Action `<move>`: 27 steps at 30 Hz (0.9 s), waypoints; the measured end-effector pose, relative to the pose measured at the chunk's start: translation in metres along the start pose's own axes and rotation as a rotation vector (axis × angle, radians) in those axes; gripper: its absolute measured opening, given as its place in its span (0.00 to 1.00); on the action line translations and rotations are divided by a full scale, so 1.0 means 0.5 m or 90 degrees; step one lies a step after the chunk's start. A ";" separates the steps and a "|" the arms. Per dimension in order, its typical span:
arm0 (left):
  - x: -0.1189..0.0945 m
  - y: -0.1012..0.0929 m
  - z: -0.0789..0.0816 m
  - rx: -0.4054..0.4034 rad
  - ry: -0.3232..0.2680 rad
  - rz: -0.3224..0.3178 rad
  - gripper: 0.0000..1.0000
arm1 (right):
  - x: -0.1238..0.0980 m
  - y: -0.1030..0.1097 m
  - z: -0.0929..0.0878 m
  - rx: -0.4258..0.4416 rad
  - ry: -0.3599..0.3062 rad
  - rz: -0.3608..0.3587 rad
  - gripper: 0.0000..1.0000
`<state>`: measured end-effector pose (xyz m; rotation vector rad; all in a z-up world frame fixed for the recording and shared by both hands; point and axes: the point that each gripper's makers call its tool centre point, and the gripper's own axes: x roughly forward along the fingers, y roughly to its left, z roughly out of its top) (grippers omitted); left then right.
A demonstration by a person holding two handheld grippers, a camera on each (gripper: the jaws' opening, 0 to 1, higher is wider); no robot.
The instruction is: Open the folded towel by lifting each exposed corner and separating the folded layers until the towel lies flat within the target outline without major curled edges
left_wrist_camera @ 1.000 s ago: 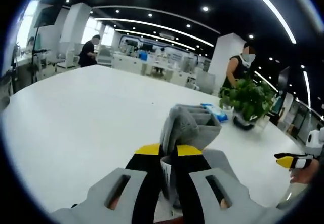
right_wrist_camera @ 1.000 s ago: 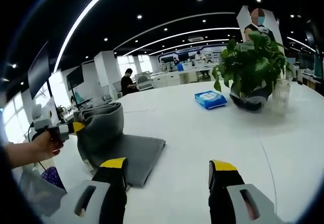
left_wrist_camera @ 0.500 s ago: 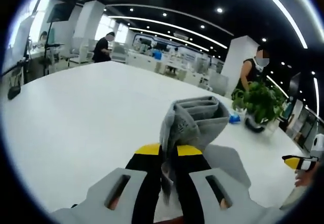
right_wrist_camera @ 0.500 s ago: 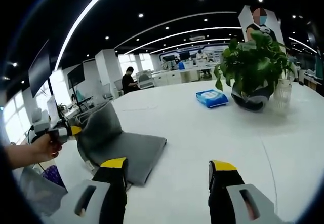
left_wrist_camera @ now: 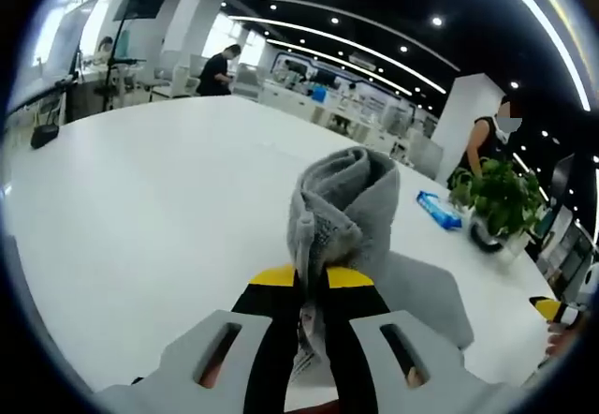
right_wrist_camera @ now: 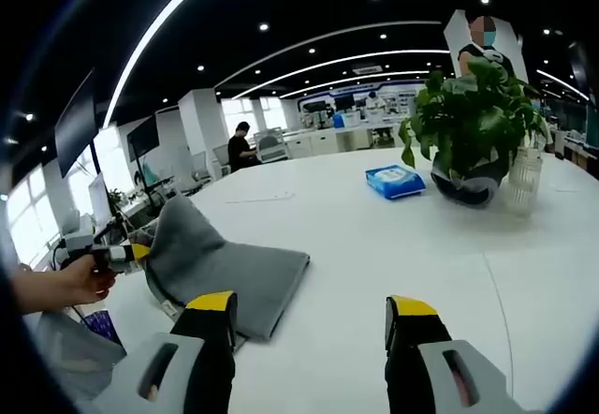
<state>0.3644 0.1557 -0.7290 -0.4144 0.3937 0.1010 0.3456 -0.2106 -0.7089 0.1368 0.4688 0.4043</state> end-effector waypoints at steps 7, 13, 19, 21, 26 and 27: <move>0.004 0.027 -0.017 -0.018 0.015 0.022 0.07 | 0.000 -0.001 -0.001 0.001 0.002 -0.001 0.63; 0.002 0.039 -0.033 -0.033 0.027 0.043 0.07 | 0.001 -0.001 -0.003 0.002 0.004 -0.001 0.63; -0.002 0.058 -0.047 -0.054 0.042 0.065 0.08 | 0.000 -0.002 -0.004 0.003 0.005 -0.002 0.63; -0.003 0.063 -0.051 -0.059 0.047 0.072 0.09 | 0.000 -0.001 -0.004 0.001 0.006 -0.001 0.63; -0.010 0.082 -0.070 -0.036 0.078 0.107 0.10 | 0.000 0.001 -0.006 -0.002 0.009 0.000 0.63; -0.012 0.081 -0.072 -0.040 0.080 0.108 0.10 | 0.000 0.002 -0.006 -0.003 0.009 0.000 0.63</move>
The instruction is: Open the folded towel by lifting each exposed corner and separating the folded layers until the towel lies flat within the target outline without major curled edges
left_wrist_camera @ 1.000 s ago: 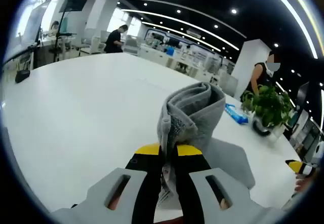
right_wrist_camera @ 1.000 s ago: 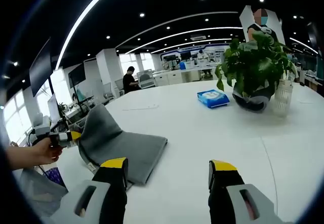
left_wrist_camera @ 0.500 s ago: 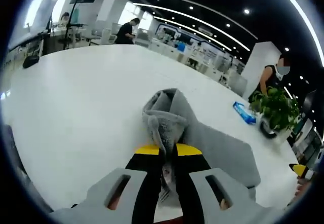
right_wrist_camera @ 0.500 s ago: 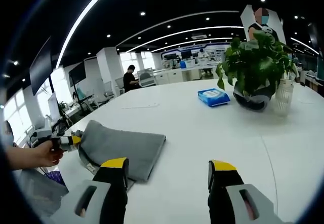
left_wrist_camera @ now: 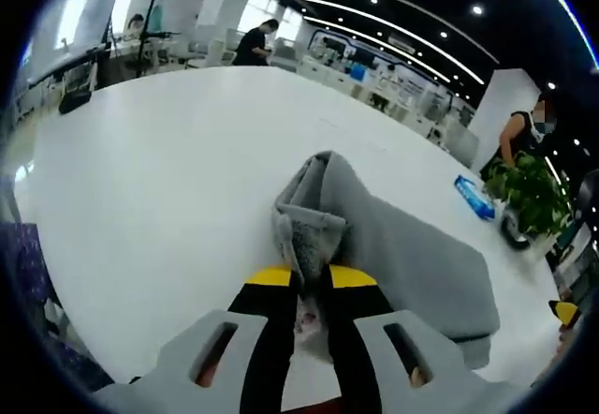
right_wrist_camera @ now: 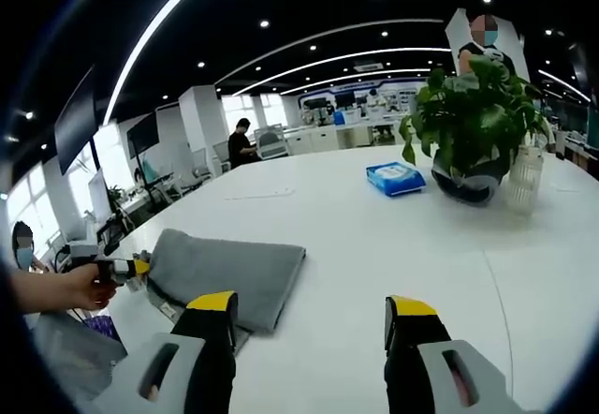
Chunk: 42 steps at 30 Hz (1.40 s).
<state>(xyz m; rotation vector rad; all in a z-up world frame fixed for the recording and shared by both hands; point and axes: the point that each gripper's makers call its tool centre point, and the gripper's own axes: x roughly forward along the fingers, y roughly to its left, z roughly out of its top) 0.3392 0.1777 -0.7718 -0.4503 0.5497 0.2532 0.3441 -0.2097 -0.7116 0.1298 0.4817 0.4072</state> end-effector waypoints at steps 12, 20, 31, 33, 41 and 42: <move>-0.018 0.036 0.014 -0.005 -0.020 0.049 0.18 | 0.001 0.010 -0.002 -0.022 0.007 0.007 0.63; -0.043 0.047 0.071 0.062 -0.093 0.091 0.18 | 0.005 0.025 -0.007 -0.038 0.016 0.019 0.63; -0.028 -0.003 0.070 0.140 -0.090 0.045 0.22 | 0.015 0.059 -0.032 -0.088 0.038 0.041 0.62; -0.025 -0.005 0.059 0.156 -0.075 0.041 0.23 | 0.016 0.068 -0.037 -0.104 0.040 0.049 0.62; -0.005 -0.014 0.034 0.203 -0.028 0.023 0.24 | 0.059 0.101 -0.043 -0.146 0.101 0.092 0.62; -0.001 -0.014 0.030 0.205 -0.023 0.020 0.24 | 0.071 0.110 -0.030 -0.158 0.104 0.100 0.62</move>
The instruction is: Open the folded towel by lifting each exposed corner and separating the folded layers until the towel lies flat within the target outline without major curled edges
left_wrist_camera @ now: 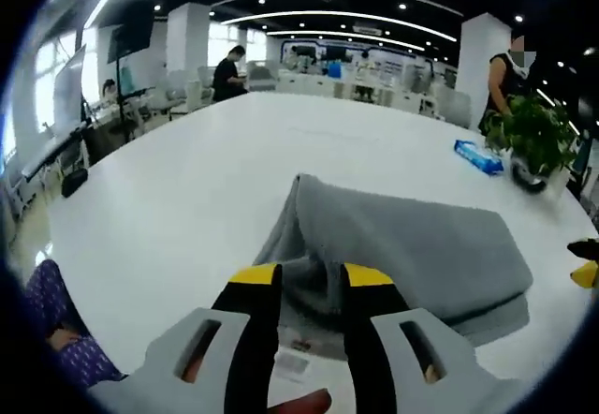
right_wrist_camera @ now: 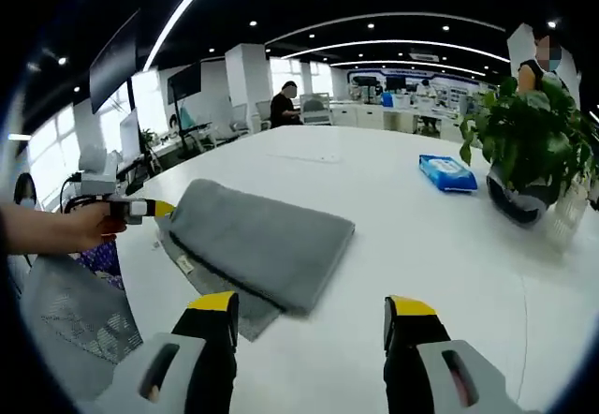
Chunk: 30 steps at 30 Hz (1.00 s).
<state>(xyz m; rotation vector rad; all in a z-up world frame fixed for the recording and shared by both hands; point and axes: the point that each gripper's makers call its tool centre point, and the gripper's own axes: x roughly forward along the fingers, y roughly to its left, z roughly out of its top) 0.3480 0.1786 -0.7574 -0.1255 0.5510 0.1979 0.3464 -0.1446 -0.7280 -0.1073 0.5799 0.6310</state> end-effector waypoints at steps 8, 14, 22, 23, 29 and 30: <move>0.041 0.017 -0.032 -0.035 0.043 -0.007 0.24 | 0.110 0.020 0.068 -0.028 0.014 0.061 0.62; 0.060 0.026 -0.037 -0.032 0.057 0.002 0.27 | 0.200 0.035 0.079 -0.026 0.035 0.098 0.61; 0.072 0.026 -0.053 -0.027 0.067 -0.002 0.28 | 0.282 0.047 0.054 -0.045 0.075 0.113 0.59; 0.073 0.026 -0.054 -0.029 0.068 -0.003 0.28 | 0.286 0.045 0.047 -0.054 0.084 0.111 0.59; 0.075 0.019 -0.051 0.014 0.043 -0.010 0.28 | 0.296 0.037 0.009 -0.140 0.082 0.090 0.57; 0.076 0.018 -0.050 0.030 0.036 -0.012 0.28 | 0.297 0.040 0.006 -0.174 0.075 0.092 0.57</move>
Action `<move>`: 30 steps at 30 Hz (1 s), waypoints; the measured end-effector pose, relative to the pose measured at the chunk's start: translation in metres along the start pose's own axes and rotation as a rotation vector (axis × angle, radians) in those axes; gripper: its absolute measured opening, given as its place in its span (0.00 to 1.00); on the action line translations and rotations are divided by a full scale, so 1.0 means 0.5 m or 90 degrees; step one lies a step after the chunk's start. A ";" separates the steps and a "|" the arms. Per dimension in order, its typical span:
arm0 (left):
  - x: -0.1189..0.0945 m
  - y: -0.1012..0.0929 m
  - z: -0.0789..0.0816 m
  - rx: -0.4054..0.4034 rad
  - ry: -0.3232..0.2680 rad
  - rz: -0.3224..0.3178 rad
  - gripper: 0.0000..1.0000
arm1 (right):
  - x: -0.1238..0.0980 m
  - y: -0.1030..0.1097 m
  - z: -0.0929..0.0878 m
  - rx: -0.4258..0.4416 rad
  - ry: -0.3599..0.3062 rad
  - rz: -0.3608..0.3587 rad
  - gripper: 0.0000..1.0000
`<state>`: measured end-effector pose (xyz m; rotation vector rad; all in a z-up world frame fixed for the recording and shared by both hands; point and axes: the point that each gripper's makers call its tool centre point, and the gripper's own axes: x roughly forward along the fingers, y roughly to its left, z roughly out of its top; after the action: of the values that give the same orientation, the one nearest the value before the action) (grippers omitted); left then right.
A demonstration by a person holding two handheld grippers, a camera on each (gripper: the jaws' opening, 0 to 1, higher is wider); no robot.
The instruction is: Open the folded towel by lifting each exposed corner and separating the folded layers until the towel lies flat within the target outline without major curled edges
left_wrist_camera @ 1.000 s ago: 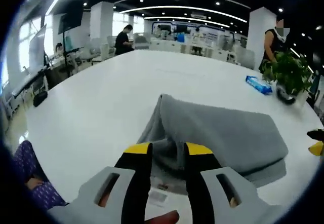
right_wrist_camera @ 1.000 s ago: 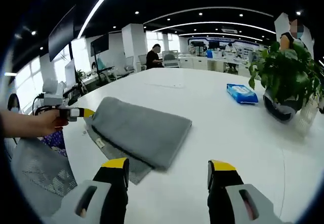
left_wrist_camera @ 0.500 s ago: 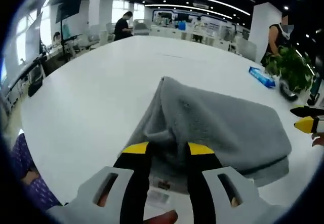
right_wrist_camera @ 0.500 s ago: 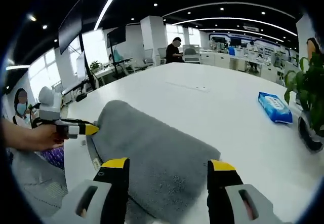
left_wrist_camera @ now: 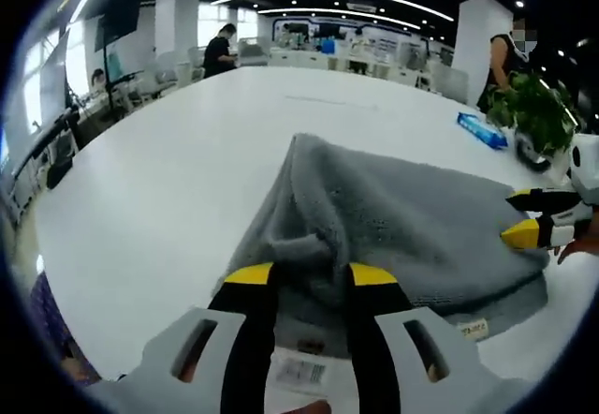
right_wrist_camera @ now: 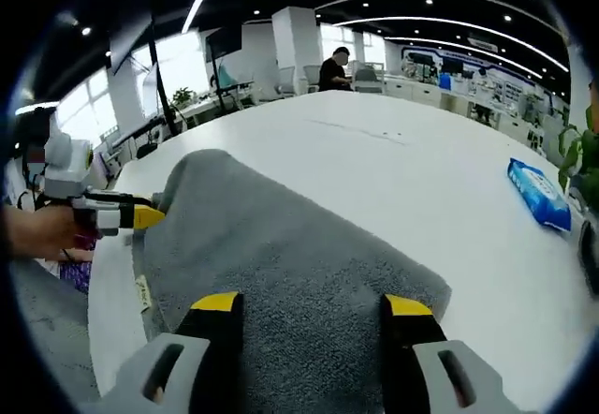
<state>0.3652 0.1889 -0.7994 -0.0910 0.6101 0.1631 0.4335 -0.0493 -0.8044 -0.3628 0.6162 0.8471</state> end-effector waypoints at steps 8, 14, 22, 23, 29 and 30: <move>0.002 -0.006 0.007 -0.002 -0.035 -0.029 0.27 | -0.006 0.003 0.003 0.063 -0.020 -0.010 0.56; 0.013 -0.008 0.016 0.010 -0.038 -0.070 0.27 | -0.009 0.003 -0.004 0.076 0.018 -0.011 0.55; 0.024 -0.015 0.022 0.045 -0.006 -0.118 0.27 | -0.018 0.007 -0.012 0.098 0.052 -0.015 0.53; 0.029 -0.018 0.024 0.053 0.002 -0.130 0.27 | -0.020 0.007 -0.014 0.100 0.059 -0.014 0.52; 0.052 -0.027 0.037 0.075 0.030 -0.162 0.27 | -0.038 0.012 -0.028 0.112 0.084 -0.019 0.49; 0.055 -0.029 0.038 0.075 0.031 -0.164 0.27 | -0.041 0.013 -0.031 0.116 0.081 -0.021 0.48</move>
<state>0.4006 0.1808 -0.7991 -0.0585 0.6502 -0.1253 0.4127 -0.0653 -0.8038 -0.2618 0.7979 0.7326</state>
